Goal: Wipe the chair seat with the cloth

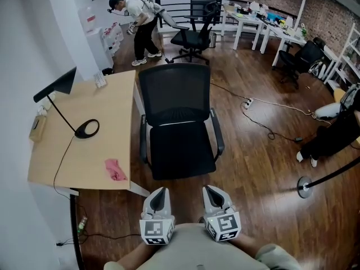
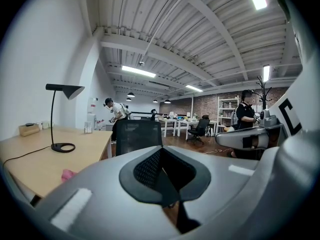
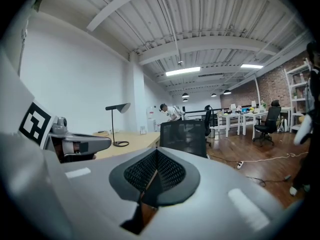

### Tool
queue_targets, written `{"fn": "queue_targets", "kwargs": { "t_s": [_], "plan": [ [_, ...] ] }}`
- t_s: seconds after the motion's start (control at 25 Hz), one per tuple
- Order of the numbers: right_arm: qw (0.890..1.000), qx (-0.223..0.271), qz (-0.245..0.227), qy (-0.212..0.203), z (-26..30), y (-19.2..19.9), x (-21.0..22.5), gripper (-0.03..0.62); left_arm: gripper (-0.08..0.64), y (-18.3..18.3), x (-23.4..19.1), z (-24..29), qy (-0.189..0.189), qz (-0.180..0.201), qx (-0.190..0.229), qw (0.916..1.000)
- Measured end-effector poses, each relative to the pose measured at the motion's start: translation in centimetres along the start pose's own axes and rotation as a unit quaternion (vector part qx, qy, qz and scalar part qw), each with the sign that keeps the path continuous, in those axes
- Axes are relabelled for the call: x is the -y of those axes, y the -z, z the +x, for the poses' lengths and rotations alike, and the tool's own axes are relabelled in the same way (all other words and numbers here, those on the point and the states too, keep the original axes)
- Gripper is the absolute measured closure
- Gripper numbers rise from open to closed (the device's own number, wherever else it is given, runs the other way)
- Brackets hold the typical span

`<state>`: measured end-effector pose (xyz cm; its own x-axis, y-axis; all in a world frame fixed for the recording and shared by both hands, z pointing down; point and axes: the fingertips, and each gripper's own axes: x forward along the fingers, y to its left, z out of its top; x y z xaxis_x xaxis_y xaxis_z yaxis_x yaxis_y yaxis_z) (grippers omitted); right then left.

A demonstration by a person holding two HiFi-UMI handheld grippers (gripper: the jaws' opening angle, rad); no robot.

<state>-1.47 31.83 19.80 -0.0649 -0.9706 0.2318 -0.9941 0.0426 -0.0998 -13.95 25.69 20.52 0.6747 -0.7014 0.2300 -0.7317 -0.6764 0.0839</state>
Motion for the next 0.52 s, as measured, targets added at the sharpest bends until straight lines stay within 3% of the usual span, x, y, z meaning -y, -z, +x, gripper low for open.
{"fn": "queue_targets", "kwargs": {
  "t_s": [0.52],
  "plan": [
    [1.000,0.002,0.005,-0.008,-0.9,0.5,0.2,0.592,0.555,0.4,1.1,-0.8,-0.004,-0.001,-0.003,1.0000]
  ]
}}
